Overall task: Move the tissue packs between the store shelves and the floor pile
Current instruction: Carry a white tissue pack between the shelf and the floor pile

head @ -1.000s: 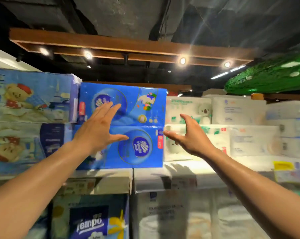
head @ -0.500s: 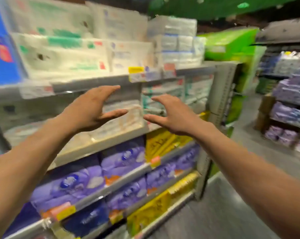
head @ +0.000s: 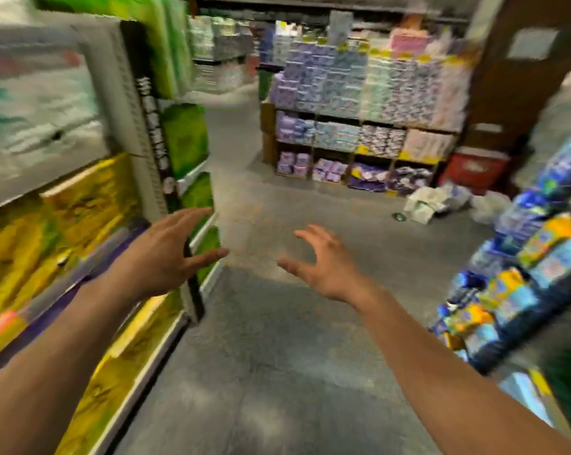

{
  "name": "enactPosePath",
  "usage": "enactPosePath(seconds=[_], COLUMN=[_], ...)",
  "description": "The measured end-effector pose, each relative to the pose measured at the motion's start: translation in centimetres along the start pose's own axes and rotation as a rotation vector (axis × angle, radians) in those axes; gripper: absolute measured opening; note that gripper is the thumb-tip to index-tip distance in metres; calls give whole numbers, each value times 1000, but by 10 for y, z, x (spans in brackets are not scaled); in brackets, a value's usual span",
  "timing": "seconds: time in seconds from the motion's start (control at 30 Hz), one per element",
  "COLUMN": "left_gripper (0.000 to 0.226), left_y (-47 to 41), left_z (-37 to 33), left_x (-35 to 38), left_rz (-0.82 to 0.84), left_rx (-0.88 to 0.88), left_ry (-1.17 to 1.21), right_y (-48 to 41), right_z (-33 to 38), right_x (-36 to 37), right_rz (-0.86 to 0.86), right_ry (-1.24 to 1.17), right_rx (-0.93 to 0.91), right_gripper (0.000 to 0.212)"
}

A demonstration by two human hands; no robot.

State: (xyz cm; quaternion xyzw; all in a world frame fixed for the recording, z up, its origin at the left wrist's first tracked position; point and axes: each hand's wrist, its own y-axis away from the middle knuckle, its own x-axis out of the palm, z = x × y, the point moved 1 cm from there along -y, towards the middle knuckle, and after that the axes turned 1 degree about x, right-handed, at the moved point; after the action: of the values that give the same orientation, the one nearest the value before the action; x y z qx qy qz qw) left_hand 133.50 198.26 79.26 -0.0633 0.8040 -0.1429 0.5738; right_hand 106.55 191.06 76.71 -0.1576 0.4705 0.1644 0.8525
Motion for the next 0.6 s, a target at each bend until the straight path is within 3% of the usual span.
enactPosePath(seconds=[0.1, 0.2, 0.27, 0.4, 0.6], left_gripper=[108, 116, 119, 127, 122], left_y=[-65, -139, -188, -298, -464], left_z=[-31, -52, -68, -101, -161], left_x=[56, 108, 138, 200, 277], left_rz=[71, 152, 178, 243, 350], left_rx=[96, 152, 191, 290, 429], left_ry=[26, 86, 107, 181, 250], right_y=[-3, -13, -27, -72, -144], right_z=[-75, -149, -199, -282, -383], right_x=[-19, -35, -47, -80, -140], right_rz=[-19, -89, -116, -174, -290], right_ry=[11, 24, 58, 39, -57], right_rx=[158, 285, 370, 504, 670], right_gripper=[90, 131, 144, 141, 113])
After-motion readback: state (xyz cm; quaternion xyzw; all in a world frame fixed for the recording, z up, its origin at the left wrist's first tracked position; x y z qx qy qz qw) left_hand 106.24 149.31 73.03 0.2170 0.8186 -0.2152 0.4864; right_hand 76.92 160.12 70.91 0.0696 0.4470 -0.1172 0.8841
